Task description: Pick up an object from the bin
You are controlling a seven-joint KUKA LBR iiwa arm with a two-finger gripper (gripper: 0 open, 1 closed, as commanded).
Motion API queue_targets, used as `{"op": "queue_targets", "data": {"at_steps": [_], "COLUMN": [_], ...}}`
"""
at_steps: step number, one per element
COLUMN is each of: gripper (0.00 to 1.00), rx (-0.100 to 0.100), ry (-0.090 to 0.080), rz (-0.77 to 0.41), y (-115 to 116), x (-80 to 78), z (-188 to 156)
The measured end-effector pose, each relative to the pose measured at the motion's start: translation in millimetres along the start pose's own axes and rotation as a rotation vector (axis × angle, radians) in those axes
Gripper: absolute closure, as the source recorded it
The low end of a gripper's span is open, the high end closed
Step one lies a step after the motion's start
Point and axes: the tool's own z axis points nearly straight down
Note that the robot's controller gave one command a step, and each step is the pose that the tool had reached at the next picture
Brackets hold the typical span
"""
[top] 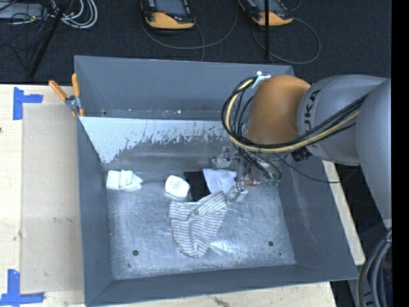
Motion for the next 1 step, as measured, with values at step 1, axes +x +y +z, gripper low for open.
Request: {"op": "queue_targets", "data": {"at_steps": [1], "gripper": [1.00], "rx": [-0.001], "ry": [0.000], "rz": [0.012], "y": [-0.3], "x": [0.1], "z": [1.1]}}
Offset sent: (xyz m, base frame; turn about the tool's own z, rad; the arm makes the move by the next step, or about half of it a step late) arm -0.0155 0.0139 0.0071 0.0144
